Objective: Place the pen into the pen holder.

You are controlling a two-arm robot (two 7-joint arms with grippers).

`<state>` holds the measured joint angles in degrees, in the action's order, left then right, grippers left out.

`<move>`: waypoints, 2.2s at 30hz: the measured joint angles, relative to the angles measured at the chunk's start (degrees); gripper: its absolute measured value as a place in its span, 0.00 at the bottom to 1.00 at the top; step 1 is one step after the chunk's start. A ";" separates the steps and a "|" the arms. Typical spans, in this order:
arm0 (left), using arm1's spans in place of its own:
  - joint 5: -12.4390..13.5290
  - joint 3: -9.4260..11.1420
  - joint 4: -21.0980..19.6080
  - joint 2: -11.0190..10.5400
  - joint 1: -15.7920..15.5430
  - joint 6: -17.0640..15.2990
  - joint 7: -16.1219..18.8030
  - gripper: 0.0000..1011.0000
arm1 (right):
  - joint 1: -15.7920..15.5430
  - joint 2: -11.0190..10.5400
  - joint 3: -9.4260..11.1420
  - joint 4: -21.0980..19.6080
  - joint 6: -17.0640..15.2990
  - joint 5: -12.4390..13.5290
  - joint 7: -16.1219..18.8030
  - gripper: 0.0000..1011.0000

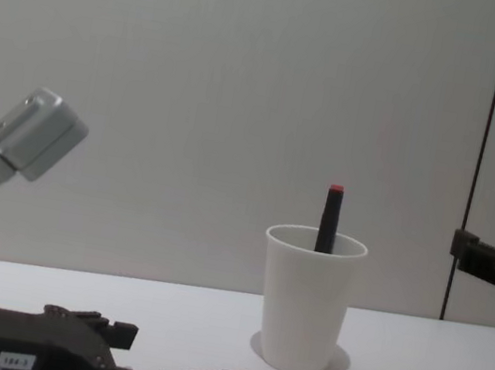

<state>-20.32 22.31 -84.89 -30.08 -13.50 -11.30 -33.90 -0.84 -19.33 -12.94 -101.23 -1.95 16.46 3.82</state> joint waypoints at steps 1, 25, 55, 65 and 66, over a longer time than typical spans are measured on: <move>0.01 -0.06 0.01 -0.06 -0.13 -0.27 -0.29 0.99 | 0.00 0.00 0.00 0.00 0.00 0.00 0.00 0.99; -1.70 -0.55 0.22 -0.23 -1.80 -4.93 -3.67 0.99 | 0.00 0.00 0.00 0.00 0.00 0.00 0.00 0.99; 1.41 0.59 2.84 1.20 -4.23 -5.00 -4.92 0.99 | 0.00 0.00 0.00 0.00 0.00 0.00 0.00 0.99; 2.02 0.73 3.61 1.39 -4.96 -5.92 -5.54 0.99 | 0.00 0.00 0.00 0.00 0.00 0.00 0.00 0.99; 2.07 0.74 3.66 1.40 -5.00 -5.98 -5.55 0.99 | 0.00 0.00 0.00 0.00 0.00 0.00 0.00 0.99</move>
<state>-18.25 23.05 -81.23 -28.68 -18.50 -17.28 -39.45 -0.84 -19.33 -12.94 -101.23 -1.95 16.47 3.82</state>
